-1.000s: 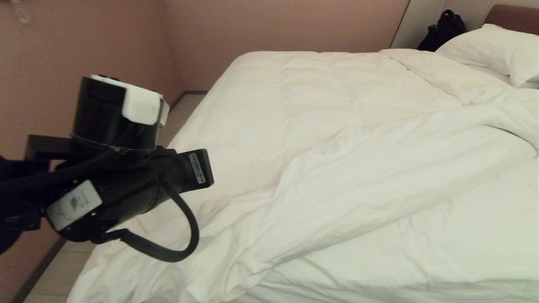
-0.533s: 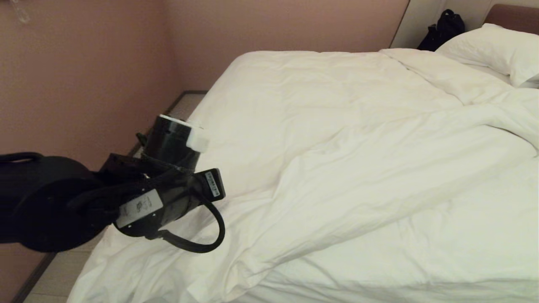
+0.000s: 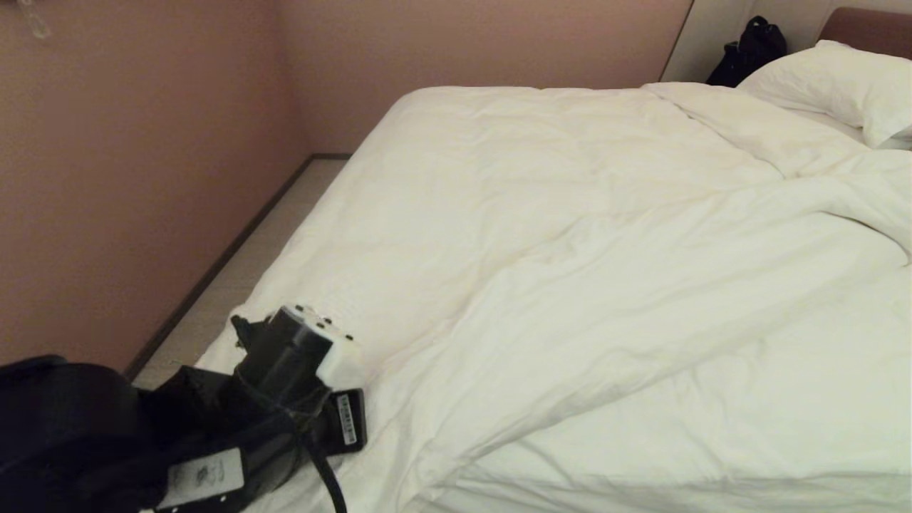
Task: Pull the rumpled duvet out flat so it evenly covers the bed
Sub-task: Flatten the corners of the folded blanket
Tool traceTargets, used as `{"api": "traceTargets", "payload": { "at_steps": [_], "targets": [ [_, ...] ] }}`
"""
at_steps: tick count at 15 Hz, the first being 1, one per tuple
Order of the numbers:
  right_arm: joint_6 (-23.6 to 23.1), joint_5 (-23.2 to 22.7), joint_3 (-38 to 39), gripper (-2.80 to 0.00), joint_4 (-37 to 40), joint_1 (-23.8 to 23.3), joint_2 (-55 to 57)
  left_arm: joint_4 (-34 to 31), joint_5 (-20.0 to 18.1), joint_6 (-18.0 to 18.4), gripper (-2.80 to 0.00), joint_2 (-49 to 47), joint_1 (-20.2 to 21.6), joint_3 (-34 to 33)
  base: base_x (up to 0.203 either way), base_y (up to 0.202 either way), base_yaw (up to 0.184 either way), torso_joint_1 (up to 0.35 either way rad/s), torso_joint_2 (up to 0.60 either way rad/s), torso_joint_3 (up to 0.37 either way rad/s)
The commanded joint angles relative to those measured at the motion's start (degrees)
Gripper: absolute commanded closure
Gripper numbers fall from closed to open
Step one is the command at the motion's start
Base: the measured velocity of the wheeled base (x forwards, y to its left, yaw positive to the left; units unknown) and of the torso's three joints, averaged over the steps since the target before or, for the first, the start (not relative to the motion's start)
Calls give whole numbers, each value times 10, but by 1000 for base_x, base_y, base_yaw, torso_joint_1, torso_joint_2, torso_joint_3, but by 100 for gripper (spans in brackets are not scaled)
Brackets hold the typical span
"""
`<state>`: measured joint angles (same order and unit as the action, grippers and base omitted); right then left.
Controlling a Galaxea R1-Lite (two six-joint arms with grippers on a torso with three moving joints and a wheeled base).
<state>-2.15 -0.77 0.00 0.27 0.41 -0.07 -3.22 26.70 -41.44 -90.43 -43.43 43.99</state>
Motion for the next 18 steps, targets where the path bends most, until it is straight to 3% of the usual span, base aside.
{"api": "traceTargets", "payload": {
  "at_steps": [1, 5, 7, 10, 13, 15, 18],
  "targets": [
    [-1, 0, 0, 0, 0, 0, 1, -1, 2, -15, 0, 43, -34, -40, 0, 0, 0, 0, 0, 0],
    [-1, 0, 0, 0, 0, 0, 1, -25, 0, -23, 0, 135, -106, -127, 0, 0, 0, 0, 0, 0],
    [-1, 0, 0, 0, 0, 0, 1, -47, -20, -15, 0, 192, -108, -149, 0, 0, 0, 0, 0, 0],
    [-1, 0, 0, 0, 0, 0, 1, -119, -82, 18, 0, 294, -108, -165, 0, 0, 0, 0, 0, 0],
    [-1, 0, 0, 0, 0, 0, 1, -174, -95, 29, 0, 370, -107, -164, 0, 0, 0, 0, 0, 0],
    [-1, 0, 0, 0, 0, 0, 1, -192, -74, 40, 0, 420, -105, -150, 0, 0, 0, 0, 0, 0],
    [-1, 0, 0, 0, 0, 0, 1, -211, 24, 65, 0, 427, -91, -101, 0, 0, 0, 0, 0, 0]
  ]
}}
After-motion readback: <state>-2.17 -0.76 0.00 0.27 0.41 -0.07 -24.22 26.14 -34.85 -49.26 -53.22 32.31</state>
